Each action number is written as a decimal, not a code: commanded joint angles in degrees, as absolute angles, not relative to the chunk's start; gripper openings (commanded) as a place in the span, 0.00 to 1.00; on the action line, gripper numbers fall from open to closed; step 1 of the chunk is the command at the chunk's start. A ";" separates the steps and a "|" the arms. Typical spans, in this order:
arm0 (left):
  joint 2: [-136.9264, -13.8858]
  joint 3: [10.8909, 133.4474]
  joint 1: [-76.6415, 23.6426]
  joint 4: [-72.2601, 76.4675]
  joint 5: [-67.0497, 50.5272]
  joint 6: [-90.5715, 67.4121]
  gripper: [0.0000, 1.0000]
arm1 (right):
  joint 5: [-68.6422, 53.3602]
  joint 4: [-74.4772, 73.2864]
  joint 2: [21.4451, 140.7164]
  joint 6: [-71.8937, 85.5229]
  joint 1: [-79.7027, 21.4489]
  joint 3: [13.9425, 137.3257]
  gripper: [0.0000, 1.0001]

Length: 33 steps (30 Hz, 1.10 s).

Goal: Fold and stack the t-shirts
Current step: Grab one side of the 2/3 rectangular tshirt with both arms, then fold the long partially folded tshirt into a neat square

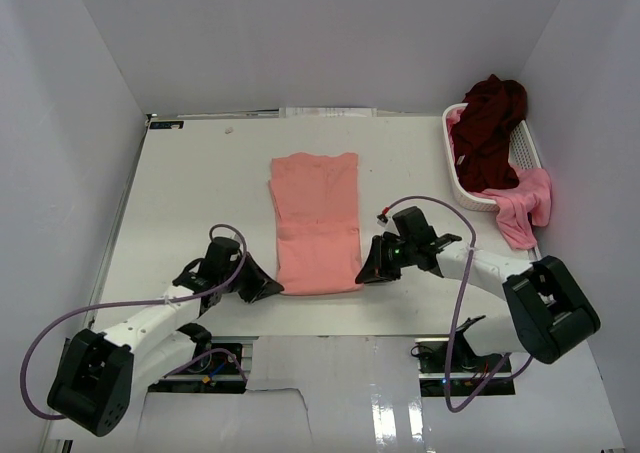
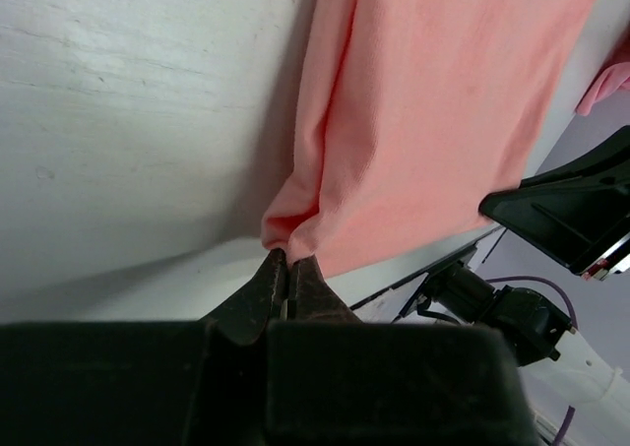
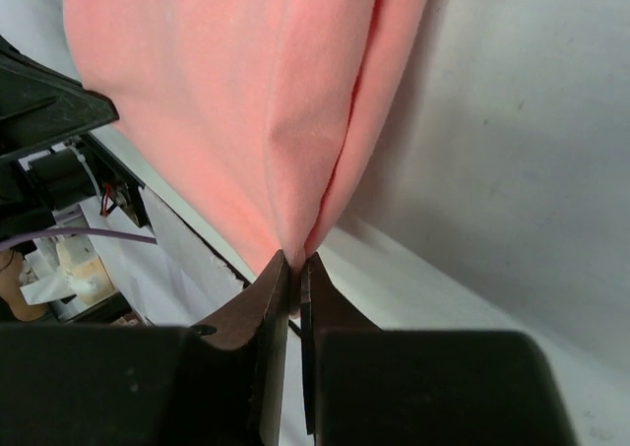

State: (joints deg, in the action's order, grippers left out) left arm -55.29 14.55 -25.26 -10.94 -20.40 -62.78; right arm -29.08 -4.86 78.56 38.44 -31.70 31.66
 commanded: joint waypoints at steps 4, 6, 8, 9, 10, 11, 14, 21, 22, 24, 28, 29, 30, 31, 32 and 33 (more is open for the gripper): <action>-53.43 21.53 -25.14 -20.21 -20.12 -61.96 0.00 | -25.76 -13.97 71.37 38.76 -33.40 33.39 0.08; -54.23 23.55 -25.14 -20.65 -21.27 -62.05 0.00 | -24.79 -16.34 69.53 38.58 -33.40 35.23 0.08; -54.40 26.09 -25.14 -21.79 -21.71 -61.88 0.00 | -24.61 -18.62 68.56 38.32 -33.40 36.82 0.08; -54.40 27.15 -25.14 -22.41 -21.62 -61.53 0.00 | -24.87 -19.07 68.38 38.23 -33.40 38.31 0.08; -54.40 28.20 -25.14 -23.20 -21.36 -61.26 0.00 | -25.13 -19.86 68.38 38.15 -33.40 39.10 0.08; -54.32 29.43 -25.14 -24.77 -20.66 -61.00 0.00 | -25.48 -20.56 68.47 38.06 -33.40 39.72 0.08; -54.75 33.56 -25.14 -27.59 -19.78 -60.21 0.00 | -26.28 -21.79 69.95 37.36 -33.40 41.74 0.08; -56.33 39.54 -24.96 -29.35 -19.95 -59.68 0.00 | -26.72 -22.76 73.56 37.00 -33.40 45.96 0.08; -56.77 41.29 -24.87 -29.88 -20.04 -59.42 0.00 | -26.72 -22.85 74.17 36.65 -33.40 46.84 0.08; -58.53 43.77 -24.43 -30.41 -20.13 -58.36 0.00 | -26.63 -23.55 76.82 36.39 -33.31 50.36 0.08; -59.76 46.66 -23.65 -31.11 -20.13 -57.75 0.00 | -26.72 -24.87 79.97 36.21 -32.26 54.31 0.08; -60.03 46.93 -23.38 -31.11 -20.13 -57.66 0.00 | -26.98 -24.79 80.42 36.56 -31.99 54.84 0.08; -60.29 47.11 -23.12 -31.20 -20.30 -57.57 0.00 | -27.24 -24.87 80.68 36.82 -31.64 55.89 0.08; -60.47 47.37 -22.68 -31.11 -20.39 -57.39 0.00 | -27.68 -24.87 81.47 36.91 -30.94 56.33 0.08; -60.90 47.98 -22.41 -31.11 -20.56 -57.22 0.00 | -28.29 -24.87 81.82 37.18 -30.68 56.95 0.08; -61.52 48.34 -22.06 -31.03 -20.65 -56.87 0.00 | -28.47 -24.87 82.26 37.18 -30.41 58.26 0.08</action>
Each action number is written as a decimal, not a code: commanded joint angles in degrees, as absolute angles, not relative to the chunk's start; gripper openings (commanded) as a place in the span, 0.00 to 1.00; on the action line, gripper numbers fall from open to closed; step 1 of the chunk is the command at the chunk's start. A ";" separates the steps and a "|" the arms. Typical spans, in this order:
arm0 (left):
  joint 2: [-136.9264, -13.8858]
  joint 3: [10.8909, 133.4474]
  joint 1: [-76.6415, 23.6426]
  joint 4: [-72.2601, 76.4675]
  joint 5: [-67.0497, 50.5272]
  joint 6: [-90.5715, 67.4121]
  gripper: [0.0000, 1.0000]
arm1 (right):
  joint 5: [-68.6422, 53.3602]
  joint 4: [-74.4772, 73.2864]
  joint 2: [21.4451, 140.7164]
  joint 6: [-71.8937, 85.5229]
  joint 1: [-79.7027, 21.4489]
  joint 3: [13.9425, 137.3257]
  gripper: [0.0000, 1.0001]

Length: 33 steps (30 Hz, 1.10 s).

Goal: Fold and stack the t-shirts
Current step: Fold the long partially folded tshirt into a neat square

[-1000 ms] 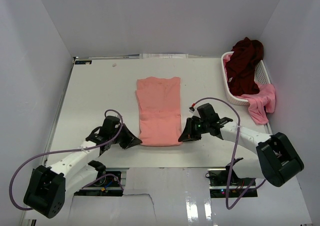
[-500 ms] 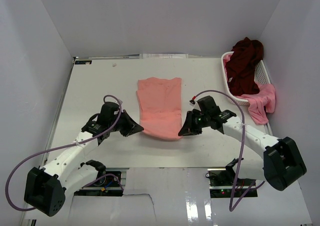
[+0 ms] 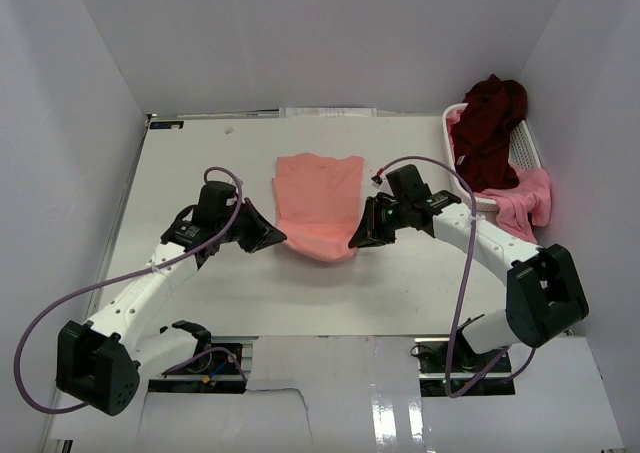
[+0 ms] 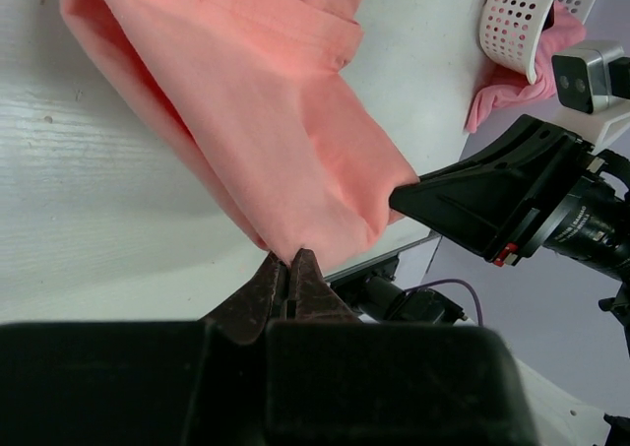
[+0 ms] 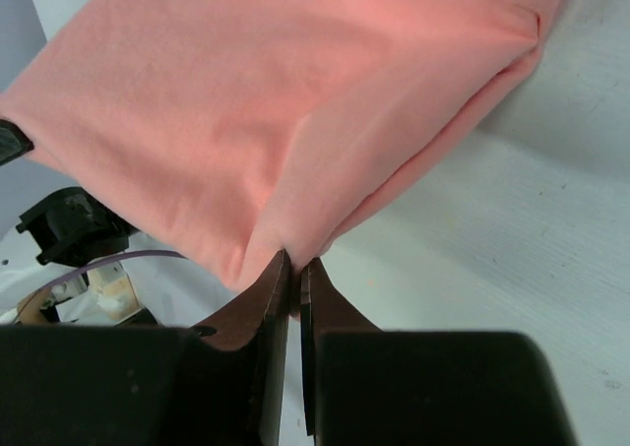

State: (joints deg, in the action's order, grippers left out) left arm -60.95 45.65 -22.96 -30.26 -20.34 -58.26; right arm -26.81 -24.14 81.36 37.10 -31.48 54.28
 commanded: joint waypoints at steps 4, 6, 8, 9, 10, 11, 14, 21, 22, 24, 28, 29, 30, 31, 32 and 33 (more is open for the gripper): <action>-63.37 50.18 -20.83 -30.50 -20.83 -56.08 0.00 | -29.53 -25.05 84.37 37.35 -29.45 61.51 0.08; -64.16 51.58 -20.39 -30.32 -21.27 -55.81 0.00 | -29.97 -25.92 85.07 37.35 -29.36 63.10 0.08; -65.30 52.47 -19.69 -30.15 -21.62 -55.46 0.00 | -29.97 -26.80 85.78 37.27 -29.18 65.30 0.08; -65.65 53.34 -19.43 -29.97 -21.80 -55.37 0.00 | -29.97 -26.98 85.96 37.27 -29.18 65.91 0.08; -66.52 53.87 -19.08 -29.80 -21.88 -55.20 0.00 | -30.06 -27.07 86.31 37.27 -28.92 66.35 0.08; -67.06 54.31 -18.81 -29.71 -21.97 -55.20 0.00 | -30.15 -27.24 86.48 37.44 -28.83 67.23 0.08; -69.07 56.16 -18.02 -29.18 -22.41 -54.84 0.00 | -30.23 -27.33 87.01 37.88 -28.48 68.81 0.08; -74.17 61.08 -16.61 -27.86 -23.29 -53.97 0.00 | -30.67 -28.83 90.26 37.62 -27.16 74.61 0.08; -74.70 61.78 -16.44 -27.86 -23.29 -53.88 0.00 | -30.67 -29.09 91.13 37.53 -26.90 75.32 0.08; -76.19 63.98 -16.26 -27.95 -23.29 -53.35 0.00 | -30.67 -29.71 92.37 37.18 -26.37 77.33 0.08; -78.57 68.02 -15.38 -28.39 -23.64 -52.74 0.00 | -30.76 -30.85 94.04 36.91 -25.58 79.62 0.08; -79.10 68.03 -15.29 -28.39 -23.64 -52.65 0.00 | -30.85 -30.94 94.30 36.91 -25.40 79.80 0.08; -79.54 68.98 -15.03 -28.39 -23.73 -52.47 0.00 | -31.02 -30.94 94.92 36.83 -25.05 79.98 0.08; -80.50 69.60 -14.94 -28.39 -23.82 -52.30 0.00 | -31.20 -30.94 95.27 36.91 -24.96 80.24 0.08; -81.12 70.65 -14.59 -28.56 -23.91 -52.12 0.00 | -31.64 -30.85 96.06 37.18 -24.61 80.42 0.08; -81.65 71.10 -14.59 -28.56 -24.08 -52.12 0.00 | -31.99 -30.85 96.41 37.18 -24.44 80.68 0.08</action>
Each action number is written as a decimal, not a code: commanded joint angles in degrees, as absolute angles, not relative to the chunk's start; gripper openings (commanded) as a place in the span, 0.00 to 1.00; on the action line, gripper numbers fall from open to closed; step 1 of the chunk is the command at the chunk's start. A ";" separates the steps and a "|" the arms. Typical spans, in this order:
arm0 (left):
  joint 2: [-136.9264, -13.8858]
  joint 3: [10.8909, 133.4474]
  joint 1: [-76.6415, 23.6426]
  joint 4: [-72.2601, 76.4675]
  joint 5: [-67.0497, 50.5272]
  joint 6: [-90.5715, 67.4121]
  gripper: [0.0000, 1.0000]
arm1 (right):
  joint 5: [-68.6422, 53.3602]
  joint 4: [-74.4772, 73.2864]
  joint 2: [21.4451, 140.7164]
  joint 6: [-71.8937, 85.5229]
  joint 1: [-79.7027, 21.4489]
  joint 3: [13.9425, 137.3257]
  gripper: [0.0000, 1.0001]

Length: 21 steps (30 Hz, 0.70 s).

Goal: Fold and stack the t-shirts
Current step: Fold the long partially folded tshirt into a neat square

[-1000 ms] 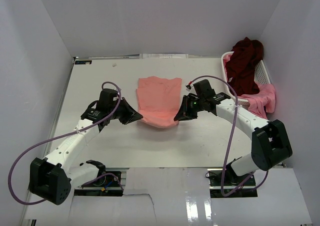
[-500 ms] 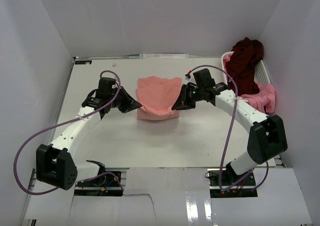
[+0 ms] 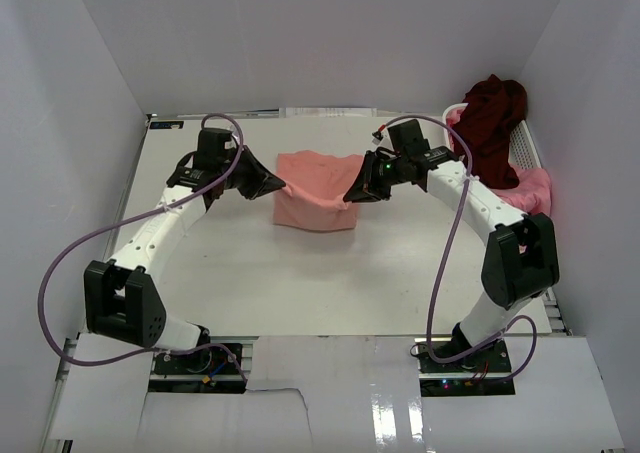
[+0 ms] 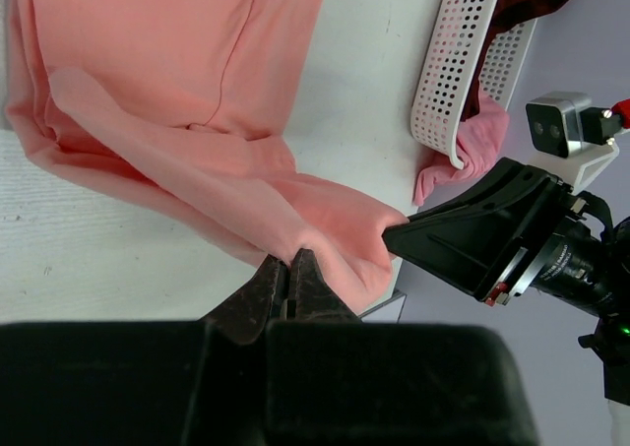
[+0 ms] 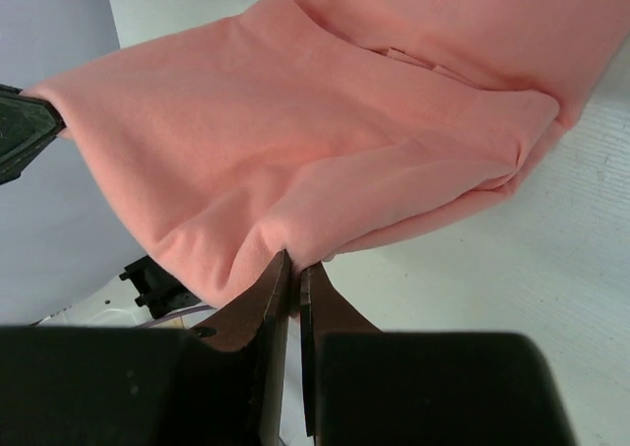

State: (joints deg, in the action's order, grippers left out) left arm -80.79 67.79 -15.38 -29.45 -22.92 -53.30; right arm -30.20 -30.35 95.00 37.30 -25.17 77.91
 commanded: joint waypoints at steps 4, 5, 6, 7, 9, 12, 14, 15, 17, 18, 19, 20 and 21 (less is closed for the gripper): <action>-84.55 72.86 -13.71 -28.48 -24.08 -52.29 0.00 | -33.57 -30.76 98.70 39.45 -23.29 81.91 0.08; -85.59 73.04 -13.54 -28.30 -24.34 -52.47 0.00 | -34.18 -30.76 99.14 40.07 -23.12 82.61 0.08; -86.04 73.12 -13.36 -27.69 -24.43 -52.73 0.00 | -34.36 -30.76 100.18 40.51 -22.94 83.14 0.08; -86.48 73.12 -12.92 -27.34 -24.87 -53.52 0.00 | -34.54 -30.76 100.63 41.56 -22.77 83.67 0.08; -87.80 73.39 -12.40 -26.37 -25.49 -54.31 0.00 | -34.98 -30.67 101.95 42.45 -22.33 84.90 0.08; -89.90 75.40 -11.60 -26.19 -25.84 -54.67 0.00 | -35.16 -30.59 103.53 43.85 -21.54 86.56 0.08; -91.05 77.42 -11.08 -26.28 -26.10 -54.76 0.00 | -35.24 -30.50 104.32 44.30 -21.18 87.62 0.08; -92.27 78.21 -10.73 -26.45 -26.19 -54.76 0.00 | -35.24 -30.59 105.20 44.38 -20.83 88.85 0.08; -93.33 80.32 -10.55 -26.63 -26.28 -54.58 0.00 | -35.42 -30.67 106.08 44.65 -20.57 90.08 0.08; -94.30 80.94 -10.37 -26.80 -26.28 -54.58 0.00 | -35.42 -30.85 107.13 44.91 -20.13 91.48 0.08; -94.83 81.56 -10.20 -26.81 -26.37 -54.49 0.00 | -35.59 -30.85 107.66 44.91 -19.95 92.02 0.08; -95.88 82.78 -10.20 -26.98 -26.37 -54.32 0.00 | -35.60 -30.94 108.62 45.00 -19.60 93.15 0.08; -95.89 83.31 -10.02 -27.07 -26.28 -54.23 0.00 | -35.60 -31.11 109.07 45.09 -19.43 93.16 0.08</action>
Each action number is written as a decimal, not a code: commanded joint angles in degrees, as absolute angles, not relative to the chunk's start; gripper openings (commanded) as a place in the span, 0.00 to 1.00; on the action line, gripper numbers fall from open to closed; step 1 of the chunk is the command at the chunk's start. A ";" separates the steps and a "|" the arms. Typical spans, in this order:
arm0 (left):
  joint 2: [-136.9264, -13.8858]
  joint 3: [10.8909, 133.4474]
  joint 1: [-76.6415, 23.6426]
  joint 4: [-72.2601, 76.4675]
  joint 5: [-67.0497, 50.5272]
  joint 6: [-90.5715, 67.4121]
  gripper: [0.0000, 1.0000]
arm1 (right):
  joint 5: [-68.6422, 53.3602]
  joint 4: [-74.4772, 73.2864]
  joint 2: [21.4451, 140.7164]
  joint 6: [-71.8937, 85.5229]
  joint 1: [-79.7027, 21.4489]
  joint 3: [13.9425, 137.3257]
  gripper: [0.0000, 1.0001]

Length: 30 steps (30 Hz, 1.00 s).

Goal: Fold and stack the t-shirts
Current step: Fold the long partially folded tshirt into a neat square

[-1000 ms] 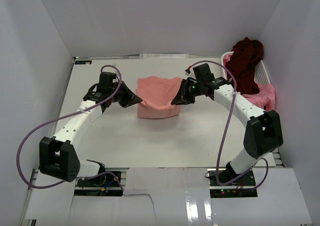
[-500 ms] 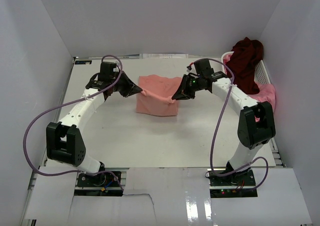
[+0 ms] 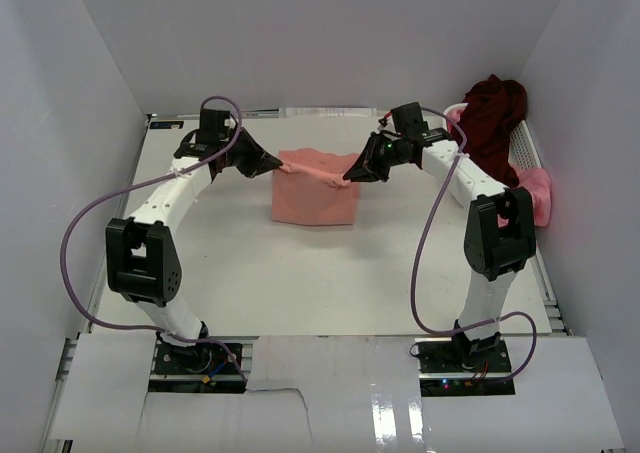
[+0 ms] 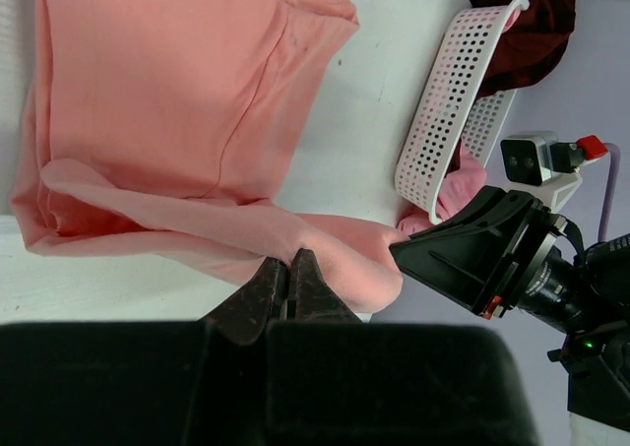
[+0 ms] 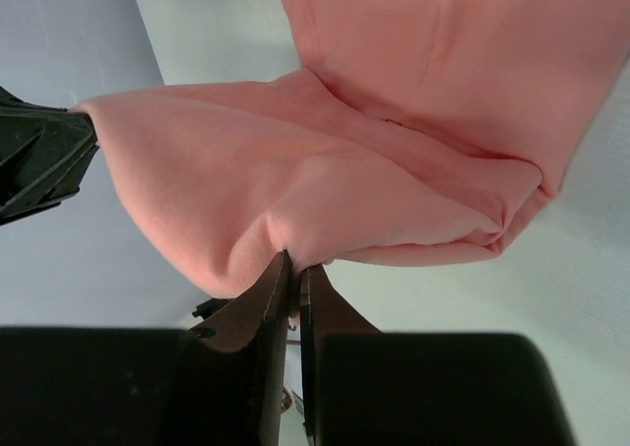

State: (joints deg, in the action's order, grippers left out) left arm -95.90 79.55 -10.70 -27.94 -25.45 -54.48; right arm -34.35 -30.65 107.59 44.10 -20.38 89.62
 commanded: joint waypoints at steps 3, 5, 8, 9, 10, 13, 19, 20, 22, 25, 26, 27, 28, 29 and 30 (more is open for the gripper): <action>-98.17 85.60 -9.84 -27.42 -26.54 -53.97 0.00 | -35.69 -31.38 110.73 45.09 -18.99 94.83 0.08; -99.75 86.57 -9.84 -27.42 -26.46 -53.61 0.00 | -35.42 -31.38 111.53 45.09 -18.55 95.89 0.08; -102.29 88.15 -9.76 -27.33 -26.63 -53.44 0.00 | -34.90 -31.38 113.02 45.26 -18.11 97.38 0.08; -102.91 88.59 -9.76 -27.25 -26.80 -53.44 0.00 | -34.81 -31.38 113.90 45.35 -17.76 97.73 0.08; -103.62 89.29 -9.76 -27.07 -26.81 -53.35 0.00 | -34.46 -31.29 114.43 45.35 -17.58 98.17 0.08; -106.08 90.96 -9.76 -26.54 -26.54 -53.09 0.00 | -33.49 -31.20 116.45 45.44 -16.96 100.10 0.08; -111.09 95.53 -9.76 -26.19 -26.28 -52.82 0.00 | -31.46 -30.94 120.32 45.88 -15.65 104.14 0.08; -111.62 97.02 -9.76 -26.19 -26.19 -52.74 0.00 | -31.55 -31.11 120.93 45.97 -15.64 105.02 0.08; -113.37 98.61 -9.58 -26.54 -26.19 -52.65 0.00 | -31.73 -31.38 122.69 46.32 -15.03 107.13 0.08; -115.48 100.98 -9.49 -26.98 -26.54 -52.82 0.00 | -31.47 -31.20 124.27 46.58 -14.50 109.41 0.08; -115.92 101.51 -9.32 -26.90 -26.54 -52.91 0.00 | -31.64 -31.11 124.71 46.58 -14.33 110.12 0.08; -116.45 102.38 -9.32 -26.98 -26.54 -52.91 0.00 | -32.08 -31.11 126.11 46.58 -14.07 111.00 0.08; -116.80 102.83 -9.32 -26.98 -26.46 -53.00 0.00 | -32.69 -31.20 126.91 46.67 -13.98 112.92 0.08; -117.50 103.18 -9.32 -27.07 -26.46 -53.00 0.00 | -32.96 -31.11 128.39 46.58 -13.80 113.81 0.08; -117.94 104.05 -9.14 -27.16 -26.46 -52.91 0.00 | -33.39 -30.94 129.19 46.67 -13.80 114.78 0.08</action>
